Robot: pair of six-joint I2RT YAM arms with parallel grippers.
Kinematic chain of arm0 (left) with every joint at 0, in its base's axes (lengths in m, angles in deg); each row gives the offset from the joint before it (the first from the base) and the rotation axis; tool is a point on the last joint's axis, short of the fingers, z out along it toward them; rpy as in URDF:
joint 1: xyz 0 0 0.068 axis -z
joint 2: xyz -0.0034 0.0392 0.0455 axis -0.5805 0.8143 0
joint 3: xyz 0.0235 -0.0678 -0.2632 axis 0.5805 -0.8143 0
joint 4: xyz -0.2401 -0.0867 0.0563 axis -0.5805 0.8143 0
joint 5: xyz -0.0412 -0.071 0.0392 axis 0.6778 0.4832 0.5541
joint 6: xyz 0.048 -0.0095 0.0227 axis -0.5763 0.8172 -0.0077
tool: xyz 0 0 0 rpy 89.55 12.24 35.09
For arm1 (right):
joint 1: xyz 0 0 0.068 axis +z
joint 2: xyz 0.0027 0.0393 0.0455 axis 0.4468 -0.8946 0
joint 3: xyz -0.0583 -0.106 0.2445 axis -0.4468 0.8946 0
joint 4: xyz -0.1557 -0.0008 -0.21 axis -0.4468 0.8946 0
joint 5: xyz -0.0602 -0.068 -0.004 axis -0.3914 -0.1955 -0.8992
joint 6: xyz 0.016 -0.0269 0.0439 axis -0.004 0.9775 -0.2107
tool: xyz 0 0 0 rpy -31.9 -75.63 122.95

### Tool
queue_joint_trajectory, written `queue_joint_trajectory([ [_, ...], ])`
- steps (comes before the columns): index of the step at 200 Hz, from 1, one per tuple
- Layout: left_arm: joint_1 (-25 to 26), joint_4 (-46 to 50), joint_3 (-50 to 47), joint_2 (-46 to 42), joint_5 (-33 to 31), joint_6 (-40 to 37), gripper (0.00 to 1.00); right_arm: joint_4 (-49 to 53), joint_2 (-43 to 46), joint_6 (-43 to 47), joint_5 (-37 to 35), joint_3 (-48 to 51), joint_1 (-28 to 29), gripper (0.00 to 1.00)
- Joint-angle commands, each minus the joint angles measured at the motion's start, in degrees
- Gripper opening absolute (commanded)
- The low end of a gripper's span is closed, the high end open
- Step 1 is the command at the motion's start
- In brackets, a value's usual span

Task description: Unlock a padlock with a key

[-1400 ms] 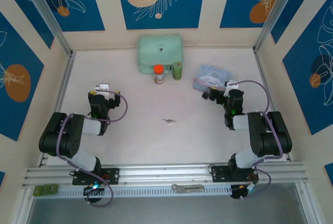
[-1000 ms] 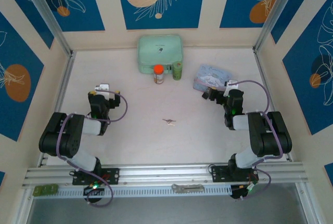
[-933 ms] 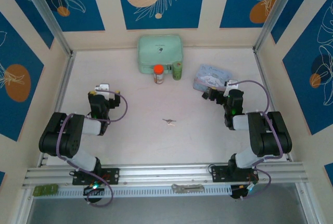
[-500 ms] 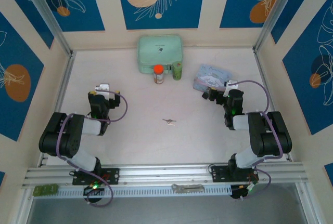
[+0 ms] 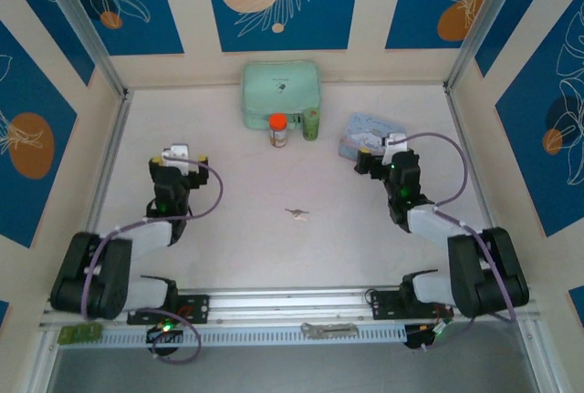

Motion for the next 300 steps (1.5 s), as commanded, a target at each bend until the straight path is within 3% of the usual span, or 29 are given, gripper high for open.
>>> queue_joint_trajectory([
  [1, 0.5, 12.9, 4.9, -6.1, 1.1, 7.3, 1.0, 15.1, 2.2, 2.8, -0.9, -5.4, 6.4, 0.88],
  [42, 1.3, 21.3, 6.7, -8.1, 12.9, 29.8, 0.99, 37.0, -2.7, 2.3, 9.3, -17.0, 20.8, 0.87],
  [56, 2.0, 22.3, 6.6, -7.7, 14.5, 35.0, 0.98, 45.4, -6.5, 0.7, 14.6, -22.3, 24.0, 0.78],
  [68, 2.3, 22.8, 6.3, -7.6, 15.4, 38.8, 0.98, 52.3, -10.3, -1.3, 16.6, -27.1, 26.0, 0.69],
  [106, 3.1, 22.3, 4.8, -7.5, 16.9, 44.0, 0.97, 66.4, -21.4, -4.6, 17.5, -37.5, 30.4, 0.65],
  [174, 3.6, 20.2, 3.9, -5.0, 19.4, 46.9, 0.97, 67.6, -32.4, -4.0, 18.1, -42.2, 32.7, 0.61],
  [239, 4.3, 18.3, 4.6, -3.1, 21.2, 49.1, 0.97, 67.6, -35.6, -3.4, 13.7, -42.3, 34.0, 0.58],
  [278, 5.0, 18.3, 5.2, -3.4, 21.2, 49.6, 0.96, 68.5, -36.3, -4.5, 10.6, -40.7, 36.1, 0.46],
  [300, 5.4, 18.1, 5.3, -3.6, 20.7, 49.9, 0.96, 67.6, -36.3, -6.2, 7.6, -39.3, 37.0, 0.31],
])
